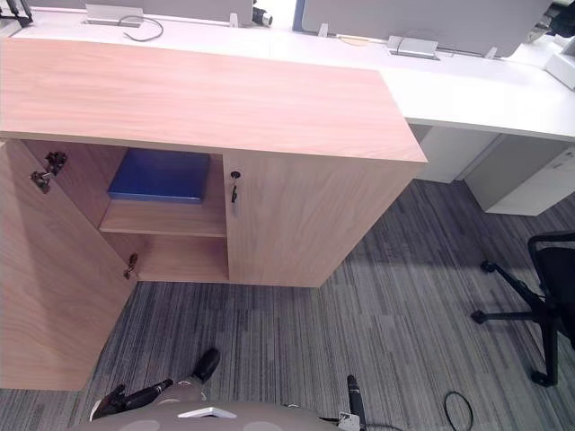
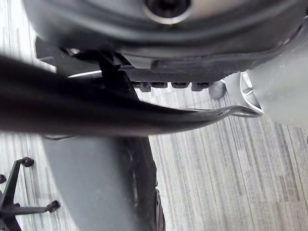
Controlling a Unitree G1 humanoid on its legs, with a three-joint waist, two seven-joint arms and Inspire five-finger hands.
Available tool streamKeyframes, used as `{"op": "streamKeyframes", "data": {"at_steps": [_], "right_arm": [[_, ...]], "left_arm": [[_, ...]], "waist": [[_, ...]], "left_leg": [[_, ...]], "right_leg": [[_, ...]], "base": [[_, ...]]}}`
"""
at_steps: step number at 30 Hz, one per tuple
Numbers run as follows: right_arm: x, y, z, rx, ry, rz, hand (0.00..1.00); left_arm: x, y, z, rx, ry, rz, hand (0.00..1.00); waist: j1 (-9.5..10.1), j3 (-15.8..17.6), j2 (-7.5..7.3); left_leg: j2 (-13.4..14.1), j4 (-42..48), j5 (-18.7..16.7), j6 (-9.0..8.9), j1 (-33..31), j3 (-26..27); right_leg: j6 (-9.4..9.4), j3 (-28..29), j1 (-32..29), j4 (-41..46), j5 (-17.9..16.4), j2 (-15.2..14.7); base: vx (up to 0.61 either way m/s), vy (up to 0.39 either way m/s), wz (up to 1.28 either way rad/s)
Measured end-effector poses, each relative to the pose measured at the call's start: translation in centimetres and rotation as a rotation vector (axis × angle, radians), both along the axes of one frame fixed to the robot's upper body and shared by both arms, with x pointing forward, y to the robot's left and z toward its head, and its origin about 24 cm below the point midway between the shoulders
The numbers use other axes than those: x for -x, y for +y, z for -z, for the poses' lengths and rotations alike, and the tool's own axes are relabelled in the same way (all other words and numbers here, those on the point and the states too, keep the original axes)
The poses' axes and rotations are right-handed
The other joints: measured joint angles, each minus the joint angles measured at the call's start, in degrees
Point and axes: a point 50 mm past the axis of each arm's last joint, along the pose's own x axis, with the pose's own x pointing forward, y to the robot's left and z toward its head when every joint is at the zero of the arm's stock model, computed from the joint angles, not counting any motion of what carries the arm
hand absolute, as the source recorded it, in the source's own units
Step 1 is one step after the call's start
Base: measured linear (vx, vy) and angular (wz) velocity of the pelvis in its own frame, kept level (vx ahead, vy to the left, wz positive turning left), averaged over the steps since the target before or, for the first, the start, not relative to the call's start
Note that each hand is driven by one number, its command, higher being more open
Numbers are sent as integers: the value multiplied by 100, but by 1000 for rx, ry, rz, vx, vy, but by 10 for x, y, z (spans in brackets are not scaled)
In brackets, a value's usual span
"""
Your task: Walk over to the cabinet, pick up the folder, carry it to the office cabinet, place the folder inside the office cabinet, then close the office cabinet door
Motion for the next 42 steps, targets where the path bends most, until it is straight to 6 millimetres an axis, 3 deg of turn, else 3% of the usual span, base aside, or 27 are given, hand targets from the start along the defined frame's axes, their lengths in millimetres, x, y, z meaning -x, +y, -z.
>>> {"op": "streamKeyframes", "data": {"at_steps": [4, 6, 7, 8, 9, 10, 11, 12, 13, 14, 15, 16, 17, 18, 20, 22, 24, 25, 27, 33, 34, 35, 36, 37, 38, 40, 42], "right_arm": [[-4, 1, -1, 9, 4, -51, 100], [-7, 1, -1, 5, 1, -52, 100], [-8, 0, -1, 10, 1, -54, 100], [-9, 0, -2, 16, 2, -64, 100], [-12, -5, -3, 32, -5, -64, 100], [-19, -14, -4, 54, -18, -28, 100], [-21, -16, -5, 52, -23, -18, 100], [-25, -16, -5, 43, -33, 0, 100], [-25, -16, -5, 37, -34, 5, 100], [-26, -12, -4, 24, -42, 9, 100], [-27, -11, -4, 16, -49, 18, 100], [-29, -11, -4, 14, -51, 18, 100], [-28, -21, -5, 42, -48, 23, 100], [-29, -35, -8, 80, -62, 29, 100], [-29, -33, -7, 62, -57, 33, 100], [-34, -27, -6, 40, -72, 42, 100], [-37, -29, -7, 43, -101, 30, 100], [-37, -30, -8, 48, -103, 30, 100], [-38, -33, -9, 59, -111, 30, 100], [-34, -36, -9, 67, -107, 36, 100], [-34, -37, -9, 69, -105, 36, 100], [-31, -32, -7, 56, -96, 34, 100], [-31, -27, -6, 44, -95, 29, 100], [-31, -25, -6, 52, -109, 28, 100], [-32, -29, -7, 65, -116, 23, 100], [-27, -32, -7, 67, -101, 32, 100], [-31, -37, -9, 96, -119, 10, 100]], "left_arm": [[-4, 0, -1, 12, -33, -52, 100], [-8, 2, -3, 18, -61, -79, 100], [-15, 1, -5, 24, -90, -98, 100], [-16, -1, -4, 30, -94, -115, 100], [-11, -6, -2, 43, -86, -163, 100], [-2, -9, 0, 47, -67, -182, 100], [-2, -9, 0, 48, -65, -180, 100], [-2, -8, 0, 46, -70, -177, 100], [-3, -8, 0, 45, -75, -174, 100], [-8, -3, -1, 37, -78, -168, 100], [-8, 2, -1, 27, -70, -176, 100], [-8, 2, -1, 27, -68, -188, 100], [2, -7, 2, 47, -41, -212, 100], [12, -16, 5, 66, -12, -227, 100], [11, -17, 6, 70, -12, -229, 100], [10, -16, 6, 65, -14, -230, 100], [12, -22, 7, 79, -7, -216, 100], [12, -24, 7, 85, -6, -211, 100], [8, -27, 7, 96, -15, -176, 100], [10, -29, 8, 101, -7, -147, 100], [10, -29, 8, 104, -7, -141, 100], [10, -25, 7, 99, -9, -140, 100], [9, -18, 6, 84, -14, -132, 100], [17, -16, 6, 74, 9, -139, 100], [26, -19, 8, 83, 46, -148, 100], [27, -22, 10, 94, 59, -137, 100], [23, -22, 9, 87, 60, -74, 100]], "waist": [[10, 24, -6], [-52, 95, -19], [-47, 147, -125], [-26, 165, -95], [22, 201, 42], [39, 242, 219], [40, 260, 252], [28, 265, 258], [-34, 264, 259], [-205, 213, 174], [-178, 258, -21], [-106, 268, 95], [-105, 249, 373], [-122, 223, 619], [-90, 240, 495], [-49, 264, 453], [-49, 172, 613], [-53, 124, 678], [-122, 114, 777], [-194, 77, 828], [-198, 69, 821], [-210, 73, 589], [-186, 64, 435], [-187, 32, 503], [-173, 25, 503], [-168, -54, 566], [-216, -71, 622]], "left_leg": [[-32, 13, 17, 44, 22, 4], [29, 405, -159, 333, -292, 1186], [164, 1140, -352, 601, -671, 2280], [272, 1625, -495, 784, -887, 2810], [544, 2558, -941, 1025, -1184, 3868], [537, 2843, -1113, 1147, -1278, 4212], [451, 2769, -1078, 1191, -1295, 4175], [247, 2452, -908, 1280, -1294, 4078], [140, 2125, -890, 1385, -1238, 4028], [36, 1673, -1143, 1420, -1147, 4604], [364, 2691, -1461, 1542, -1328, 5428], [622, 3339, -1544, 1593, -1346, 5599], [893, 3774, -2167, 1354, -1324, 5619], [720, 3566, -2362, 1419, -1282, 5556], [205, 2883, -2003, 1503, -1103, 5324], [-196, 1956, -1509, 1503, -702, 5049], [-578, 421, -800, 1427, -12, 4613], [-629, 74, -657, 1367, 126, 4519], [-721, -33, -649, 1361, 120, 4327], [-759, -33, -651, 1353, 32, 4263], [-776, -29, -792, 1148, 15, 4333], [-830, 74, -988, 985, 24, 4484], [-865, 498, -1098, 1128, -118, 4694], [-463, 1733, -1448, 1869, -358, 4511], [-481, 1666, -1661, 1482, -319, 4254], [-534, 941, -1346, 1424, 38, 4255], [-595, 453, -1035, 1537, 272, 4074]], "right_leg": [[-1, -211, 132, 29, -1, -21], [-1, -620, 282, 36, -1, -144], [-2, -829, 351, 72, 0, -235], [-13, -891, 363, 119, -11, -279], [-15, -917, 391, 290, -55, -322], [-16, -854, 436, 445, -136, -334], [-93, -824, 408, 436, -178, -352], [-287, -711, 333, 322, -332, -320], [-341, -622, 334, 158, -356, -238], [-408, -495, 400, -353, -318, -119], [-276, -800, 448, -439, 2, -354], [-171, -900, 465, -333, 51, -371], [-143, -1210, 548, -222, 59, -326], [-81, -1547, 636, -85, 52, -286], [-42, -1833, 628, 6, 125, -465], [-40, -1952, 591, -98, 123, -409], [-145, -2314, 437, 66, 170, -406], [-159, -2341, 432, 102, 184, -407], [-157, -2602, 510, 124, 194, -361], [-226, -2954, 590, 128, 227, -308], [-301, -3006, 590, 84, 273, -314], [-370, -3054, 538, -38, 303, -506], [-262, -3049, 517, 15, 257, -710], [-239, -3000, 528, 309, 141, -809], [-118, -2893, 512, 332, 214, -769], [-230, -2800, 451, 233, 504, -758], [-180, -2429, 166, 1121, 586, -1041]], "base": [[-44, -48, 25], [-48, 14, 82], [-27, 82, 79], [-12, 100, 58], [45, 170, 48], [56, 172, 51], [40, 196, 64], [-28, 111, 71], [-68, 57, 137], [-66, -2, 175], [-49, -5, 155], [34, 52, 118], [100, 143, 106], [150, 178, 129], [174, 185, 117], [51, 135, 89], [-100, 67, 76], [-91, 9, 85], [-87, -23, 71], [-31, -10, 32], [1, 26, 24], [12, 68, 17], [75, 5, -16], [141, -38, -30], [152, -71, -30], [95, 71, -13], [48, 62, 22]]}}
